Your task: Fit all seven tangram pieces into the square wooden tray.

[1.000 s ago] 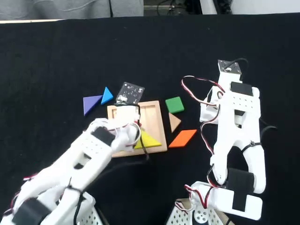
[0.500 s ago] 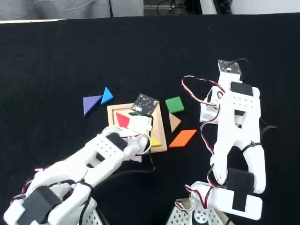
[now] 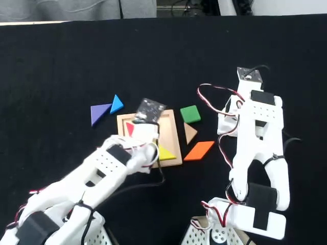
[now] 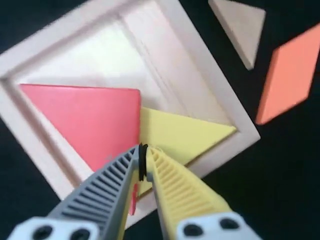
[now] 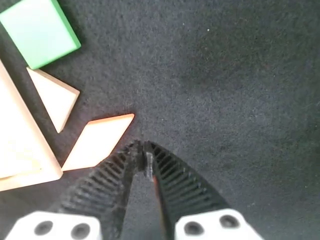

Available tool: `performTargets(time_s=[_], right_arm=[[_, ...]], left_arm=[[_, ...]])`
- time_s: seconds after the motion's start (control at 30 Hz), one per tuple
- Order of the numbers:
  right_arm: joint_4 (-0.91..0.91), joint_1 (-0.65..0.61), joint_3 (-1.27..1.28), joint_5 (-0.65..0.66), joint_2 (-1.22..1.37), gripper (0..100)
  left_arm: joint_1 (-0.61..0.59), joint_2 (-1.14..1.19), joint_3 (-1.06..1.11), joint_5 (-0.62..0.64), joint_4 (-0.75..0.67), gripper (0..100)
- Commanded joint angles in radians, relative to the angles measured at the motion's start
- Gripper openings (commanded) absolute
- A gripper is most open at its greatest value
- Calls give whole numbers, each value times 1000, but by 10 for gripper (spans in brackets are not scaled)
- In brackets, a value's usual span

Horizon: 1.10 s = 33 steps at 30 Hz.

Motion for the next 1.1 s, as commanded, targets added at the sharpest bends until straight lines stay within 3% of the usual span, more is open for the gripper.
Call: performTargets(time_s=[0.0, 0.37, 0.57, 0.83, 1.07], right_arm=[[-11, 5, -5, -11, -16, 11], [-6, 5, -5, -11, -16, 11], [-6, 5, -5, 34, -16, 11], [-8, 5, -5, 35, -16, 11], [-6, 5, -5, 35, -16, 11]], left_arm=[[-79, -52, -5, 8, -14, 41], [-58, -48, -12, 5, 29, 41], [97, -35, -36, 0, 75, 41], [-5, 61, -87, 2, 57, 41], [-15, 74, -87, 2, 55, 37]])
